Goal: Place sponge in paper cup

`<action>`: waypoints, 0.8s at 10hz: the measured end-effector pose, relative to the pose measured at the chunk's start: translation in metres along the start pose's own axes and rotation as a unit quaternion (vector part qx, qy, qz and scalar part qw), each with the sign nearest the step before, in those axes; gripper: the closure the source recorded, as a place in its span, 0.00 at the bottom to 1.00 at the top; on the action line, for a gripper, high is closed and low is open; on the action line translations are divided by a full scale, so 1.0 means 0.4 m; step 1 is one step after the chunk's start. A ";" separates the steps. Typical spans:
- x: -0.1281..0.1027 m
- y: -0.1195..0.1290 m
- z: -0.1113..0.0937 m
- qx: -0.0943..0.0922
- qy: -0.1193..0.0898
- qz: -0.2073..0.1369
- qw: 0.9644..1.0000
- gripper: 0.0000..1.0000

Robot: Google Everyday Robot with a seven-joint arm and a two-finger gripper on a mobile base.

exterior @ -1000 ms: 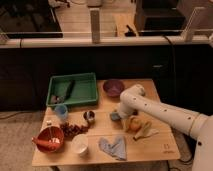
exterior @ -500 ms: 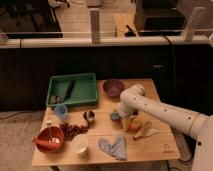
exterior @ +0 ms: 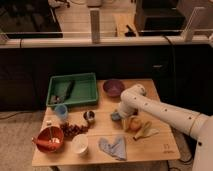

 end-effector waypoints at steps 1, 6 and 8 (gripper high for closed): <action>-0.001 0.000 -0.002 -0.001 0.000 0.000 1.000 0.23; 0.001 -0.001 0.001 0.000 -0.001 0.008 1.000 0.34; 0.000 0.001 -0.006 -0.002 0.000 0.007 1.000 0.30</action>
